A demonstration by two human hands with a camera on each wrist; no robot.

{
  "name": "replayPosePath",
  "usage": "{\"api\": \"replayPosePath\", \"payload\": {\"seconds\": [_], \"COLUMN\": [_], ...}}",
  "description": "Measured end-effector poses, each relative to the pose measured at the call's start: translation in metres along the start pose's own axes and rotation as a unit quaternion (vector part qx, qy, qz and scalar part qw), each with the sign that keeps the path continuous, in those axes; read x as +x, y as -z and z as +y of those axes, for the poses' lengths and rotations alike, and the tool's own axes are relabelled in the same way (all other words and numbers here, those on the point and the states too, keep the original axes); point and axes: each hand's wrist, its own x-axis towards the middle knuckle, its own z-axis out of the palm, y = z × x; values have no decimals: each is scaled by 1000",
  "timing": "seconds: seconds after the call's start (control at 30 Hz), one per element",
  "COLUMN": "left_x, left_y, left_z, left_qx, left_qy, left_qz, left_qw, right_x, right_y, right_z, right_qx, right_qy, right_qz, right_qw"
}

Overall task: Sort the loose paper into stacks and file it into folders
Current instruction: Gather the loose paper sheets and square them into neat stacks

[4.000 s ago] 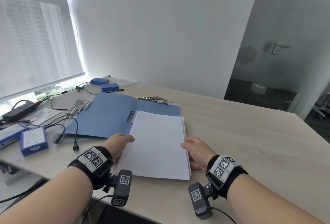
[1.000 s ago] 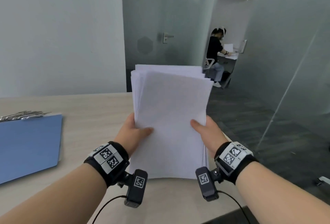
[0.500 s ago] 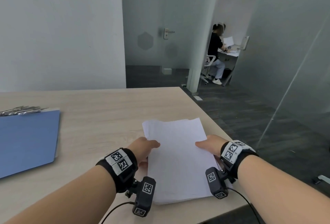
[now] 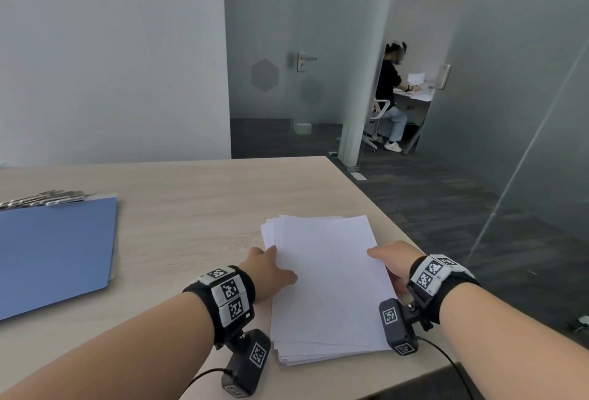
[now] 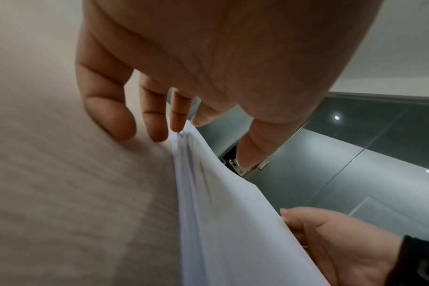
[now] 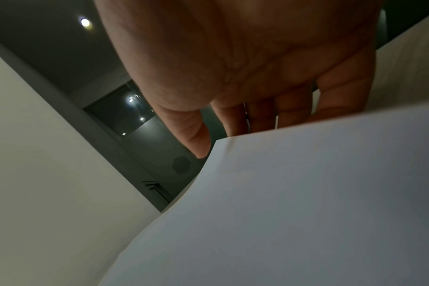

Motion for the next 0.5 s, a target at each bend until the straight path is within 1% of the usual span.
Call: {"api": "replayPosePath", "payload": {"seconds": [0.07,0.13,0.23,0.33,0.43,0.5], "left_x": [2,4,7,11,11,11], "left_y": [1,1,1,0,-1,-1], "left_z": [1,1,0,-1,0,1], "left_qx": [36,53,51,63,63,66], "left_qy": [10,13,9,10,7,5], "left_qz": [-28,-39,-24,-25,-12,-10], "left_qw": [999,998,998,998,998,998], "right_x": [0,1,7,4,-1,-2], "right_y": [1,2,5,11,14,14], "right_z": [2,3,7,5,8,12], "right_qx": [13,35,70,117,172,187], "right_qy": [-5,-6,3,6,-25,-47], "right_qz": [0,9,22,10,-6,-18], "right_qw": [1000,999,997,993,985,981]}}
